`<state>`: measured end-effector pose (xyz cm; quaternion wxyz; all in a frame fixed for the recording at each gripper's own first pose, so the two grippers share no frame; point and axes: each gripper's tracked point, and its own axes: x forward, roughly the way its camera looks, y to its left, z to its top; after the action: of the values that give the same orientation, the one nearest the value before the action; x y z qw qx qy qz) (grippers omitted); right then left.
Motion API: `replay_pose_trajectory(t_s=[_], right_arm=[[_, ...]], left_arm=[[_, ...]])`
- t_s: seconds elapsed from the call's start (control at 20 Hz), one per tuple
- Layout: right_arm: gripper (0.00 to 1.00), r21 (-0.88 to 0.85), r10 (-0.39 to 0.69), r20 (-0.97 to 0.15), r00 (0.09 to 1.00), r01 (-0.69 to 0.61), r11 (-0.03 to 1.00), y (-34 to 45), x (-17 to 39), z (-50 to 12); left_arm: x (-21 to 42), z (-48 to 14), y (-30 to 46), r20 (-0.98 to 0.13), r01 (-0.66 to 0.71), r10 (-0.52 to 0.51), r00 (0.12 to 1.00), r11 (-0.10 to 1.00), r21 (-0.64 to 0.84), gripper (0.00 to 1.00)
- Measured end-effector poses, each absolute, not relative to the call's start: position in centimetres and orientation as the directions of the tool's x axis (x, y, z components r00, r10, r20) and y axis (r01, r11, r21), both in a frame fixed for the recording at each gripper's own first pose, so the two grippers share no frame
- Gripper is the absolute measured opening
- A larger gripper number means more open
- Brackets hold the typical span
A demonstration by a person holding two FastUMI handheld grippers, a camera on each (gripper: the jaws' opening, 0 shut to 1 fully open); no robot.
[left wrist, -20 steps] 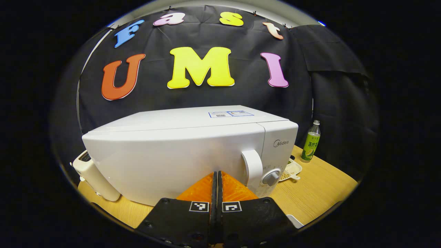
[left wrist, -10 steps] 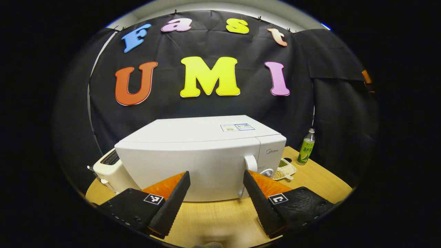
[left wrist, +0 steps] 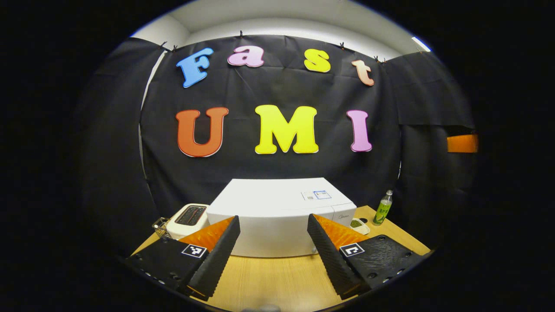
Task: Open the microwave oven with the left hand, put the food in, and close the microwave oven.
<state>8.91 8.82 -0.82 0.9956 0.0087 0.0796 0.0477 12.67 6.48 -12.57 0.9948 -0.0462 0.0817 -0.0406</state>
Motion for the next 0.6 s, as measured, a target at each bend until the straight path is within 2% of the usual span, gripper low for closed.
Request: replay_pose_trajectory(t_s=[0.05, 0.1, 0.15, 0.2, 0.3, 0.35, 0.55, 0.6], right_arm=[[1.0, 0.024, 0.093, -0.149, 0.984, -0.09, 0.996, 9.0, 8.4, -0.6], [0.92, 0.023, 0.086, -0.142, 0.986, -0.084, 0.996, 9.2, 8.1, -0.3], [0.92, 0.022, 0.081, -0.135, 0.988, -0.079, 0.997, 9.3, 7.6, -0.1], [1.0, 0.02, 0.076, -0.128, 0.989, -0.074, 0.997, 9.4, 7.2, 0.1], [1.0, 0.013, 0.064, -0.111, 0.992, -0.063, 0.998, 9.8, 6.6, 0.6], [0.92, 0.012, 0.063, -0.104, 0.993, -0.062, 0.998, 10.0, 6.2, 0.8], [0.92, 0.021, 0.065, -0.099, 0.993, -0.063, 0.998, 11.3, 5.2, 1.2], [1.0, 0.024, 0.068, -0.098, 0.993, -0.066, 0.998, 11.6, 5.1, 1.4]], left_arm=[[11.8, -11.4, 7.8, -0.141, 0.057, -0.069, 0.988, 0.995, -0.085, 0.95], [10.8, -10.3, 9.2, -0.127, 0.04, -0.049, 0.991, 0.996, -0.077, 0.95], [9.9, -9.2, 10.4, -0.11, 0.022, -0.03, 0.993, 0.997, -0.074, 0.95], [8.9, -8.5, 11.5, -0.103, 0.004, -0.012, 0.995, 0.997, -0.078, 0.95], [7.2, -7.0, 13.2, -0.089, -0.02, 0.012, 0.996, 0.996, -0.092, 0.95], [6.5, -6.4, 13.7, -0.072, -0.03, 0.023, 0.997, 0.995, -0.092, 0.95], [4.9, -4.6, 15.1, -0.037, -0.033, 0.03, 0.999, 0.996, -0.087, 0.95], [4.6, -4.3, 15.1, -0.03, -0.032, 0.03, 0.999, 0.996, -0.088, 0.95]])
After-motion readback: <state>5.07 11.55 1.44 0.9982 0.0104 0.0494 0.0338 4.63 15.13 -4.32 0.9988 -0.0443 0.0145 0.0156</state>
